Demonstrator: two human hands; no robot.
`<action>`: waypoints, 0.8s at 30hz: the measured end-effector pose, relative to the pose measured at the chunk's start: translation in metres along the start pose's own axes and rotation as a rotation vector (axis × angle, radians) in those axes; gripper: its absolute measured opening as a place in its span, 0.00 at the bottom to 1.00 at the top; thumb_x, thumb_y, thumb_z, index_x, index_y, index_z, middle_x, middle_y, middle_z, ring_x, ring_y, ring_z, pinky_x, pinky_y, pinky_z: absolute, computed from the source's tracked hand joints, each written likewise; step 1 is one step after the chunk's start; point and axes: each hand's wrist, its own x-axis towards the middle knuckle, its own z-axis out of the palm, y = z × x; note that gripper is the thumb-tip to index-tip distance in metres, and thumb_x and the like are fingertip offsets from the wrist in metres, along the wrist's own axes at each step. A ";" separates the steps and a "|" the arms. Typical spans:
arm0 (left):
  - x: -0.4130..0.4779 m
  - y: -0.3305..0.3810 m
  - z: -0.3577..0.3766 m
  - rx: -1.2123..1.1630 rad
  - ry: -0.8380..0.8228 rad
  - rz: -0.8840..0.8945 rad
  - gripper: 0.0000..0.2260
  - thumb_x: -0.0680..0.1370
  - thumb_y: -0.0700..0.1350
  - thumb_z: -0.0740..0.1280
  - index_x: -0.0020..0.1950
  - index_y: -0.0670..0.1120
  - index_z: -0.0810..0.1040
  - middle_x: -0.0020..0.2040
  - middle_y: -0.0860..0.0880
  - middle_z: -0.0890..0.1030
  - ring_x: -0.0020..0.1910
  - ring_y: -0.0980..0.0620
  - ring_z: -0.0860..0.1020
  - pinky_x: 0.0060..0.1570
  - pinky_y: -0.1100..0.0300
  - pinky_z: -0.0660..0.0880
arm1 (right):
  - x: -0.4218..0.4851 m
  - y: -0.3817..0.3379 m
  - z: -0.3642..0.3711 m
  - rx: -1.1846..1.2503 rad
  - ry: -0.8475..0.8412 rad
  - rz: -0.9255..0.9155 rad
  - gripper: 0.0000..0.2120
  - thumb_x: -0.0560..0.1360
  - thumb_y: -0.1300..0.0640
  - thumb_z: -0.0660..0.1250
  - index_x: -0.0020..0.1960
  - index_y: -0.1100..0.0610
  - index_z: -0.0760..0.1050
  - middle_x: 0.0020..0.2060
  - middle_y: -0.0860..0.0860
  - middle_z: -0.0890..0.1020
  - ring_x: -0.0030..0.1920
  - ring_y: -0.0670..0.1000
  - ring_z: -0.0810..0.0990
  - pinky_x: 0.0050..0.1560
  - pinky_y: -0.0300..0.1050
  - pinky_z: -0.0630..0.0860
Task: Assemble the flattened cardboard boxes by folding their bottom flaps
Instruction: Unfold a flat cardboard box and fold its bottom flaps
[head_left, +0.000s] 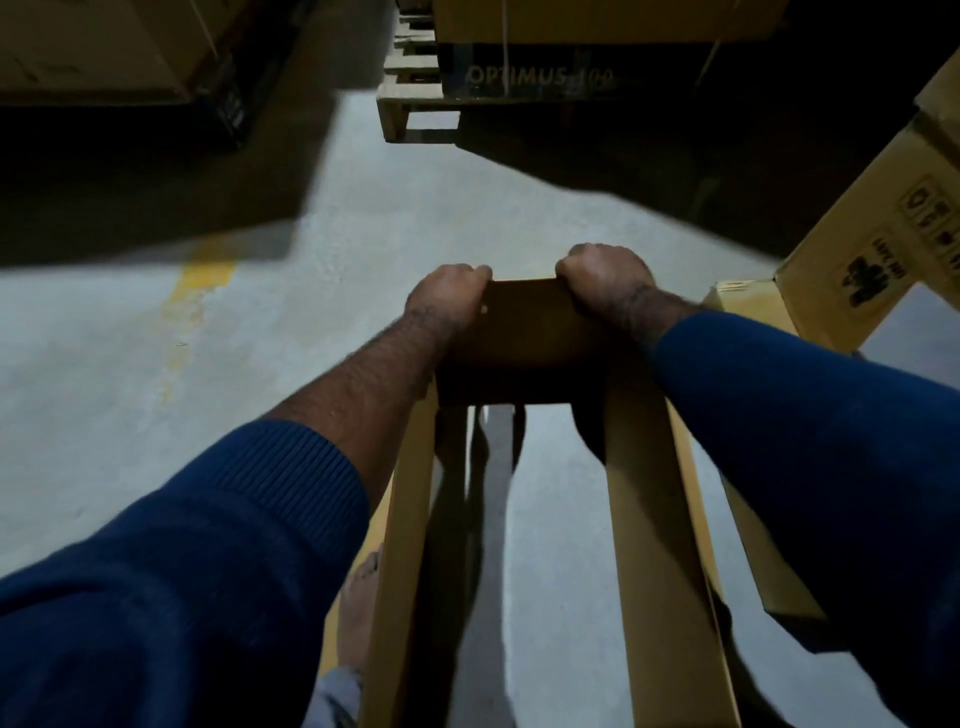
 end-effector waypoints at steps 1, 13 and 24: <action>0.000 0.000 0.001 0.008 0.022 -0.002 0.14 0.82 0.44 0.66 0.66 0.43 0.72 0.60 0.42 0.77 0.60 0.41 0.75 0.53 0.47 0.74 | 0.001 -0.002 0.000 -0.014 -0.006 -0.003 0.09 0.79 0.63 0.66 0.59 0.60 0.79 0.53 0.58 0.80 0.53 0.60 0.81 0.51 0.57 0.81; -0.010 -0.009 0.011 -0.019 0.190 -0.236 0.08 0.84 0.45 0.63 0.61 0.46 0.75 0.54 0.45 0.80 0.52 0.45 0.77 0.49 0.50 0.72 | -0.011 0.022 0.019 0.154 0.132 -0.008 0.13 0.79 0.62 0.67 0.63 0.57 0.80 0.55 0.58 0.80 0.55 0.60 0.80 0.52 0.55 0.78; -0.013 -0.010 0.016 -0.031 0.196 -0.262 0.10 0.83 0.38 0.62 0.64 0.44 0.71 0.59 0.44 0.76 0.58 0.45 0.72 0.48 0.51 0.72 | -0.015 0.037 0.041 0.232 0.146 0.255 0.15 0.78 0.62 0.70 0.64 0.59 0.78 0.56 0.60 0.79 0.58 0.61 0.76 0.53 0.56 0.77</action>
